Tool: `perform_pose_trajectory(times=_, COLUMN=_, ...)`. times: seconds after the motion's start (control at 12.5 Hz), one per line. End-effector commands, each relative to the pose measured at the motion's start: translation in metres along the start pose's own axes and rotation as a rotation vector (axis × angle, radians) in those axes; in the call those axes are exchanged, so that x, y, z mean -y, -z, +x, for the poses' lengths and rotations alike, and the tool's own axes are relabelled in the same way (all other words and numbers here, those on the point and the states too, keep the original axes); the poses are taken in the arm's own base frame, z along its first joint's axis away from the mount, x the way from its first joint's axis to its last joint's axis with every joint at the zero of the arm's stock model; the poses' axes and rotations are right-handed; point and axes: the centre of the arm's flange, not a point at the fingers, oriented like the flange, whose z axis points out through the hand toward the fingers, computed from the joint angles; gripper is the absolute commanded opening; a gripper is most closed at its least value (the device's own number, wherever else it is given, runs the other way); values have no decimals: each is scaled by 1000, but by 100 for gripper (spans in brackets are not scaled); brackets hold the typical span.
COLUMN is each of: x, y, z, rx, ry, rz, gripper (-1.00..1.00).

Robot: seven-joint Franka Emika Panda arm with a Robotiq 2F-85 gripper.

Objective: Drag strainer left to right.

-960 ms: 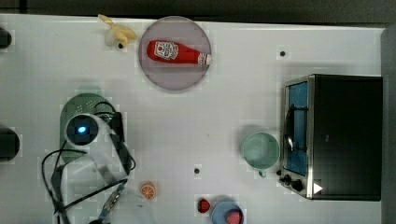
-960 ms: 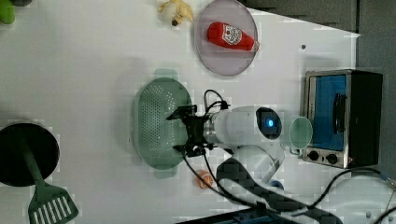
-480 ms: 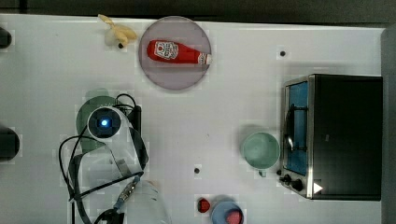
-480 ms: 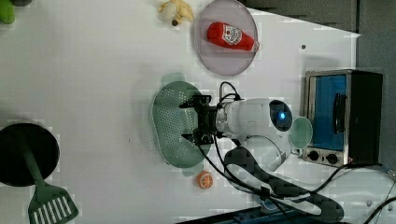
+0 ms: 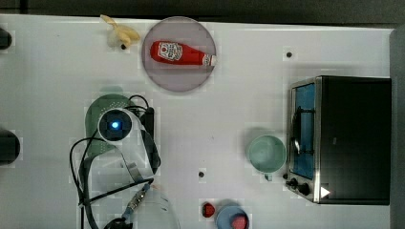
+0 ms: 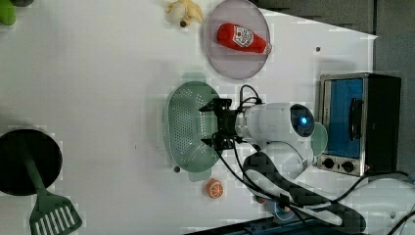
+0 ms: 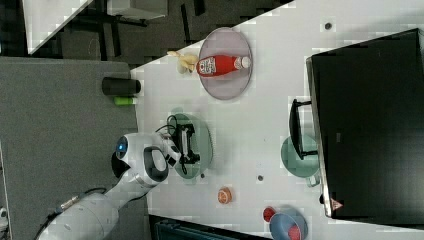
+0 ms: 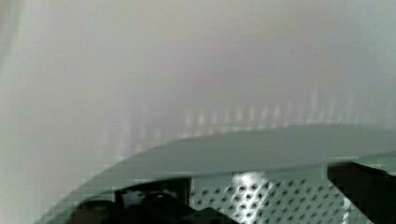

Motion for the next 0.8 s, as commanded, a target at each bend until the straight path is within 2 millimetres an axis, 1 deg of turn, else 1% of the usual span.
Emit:
perform_pose_trajectory(times=0.08, x=4, y=18, z=41, rx=-16, ry=-28, rz=9, gripper=100)
perform_pose_trajectory(times=0.32, x=1, y=21, z=79, rx=-39, ry=9, rz=2, gripper=100)
perform_pose_trajectory(times=0.48, x=3, y=25, z=107, rx=-56, ry=-9, rz=7, gripper=100)
perform_pose_trajectory(times=0.8, x=8, y=27, z=150, rx=-81, ry=-1, rz=7, gripper=100)
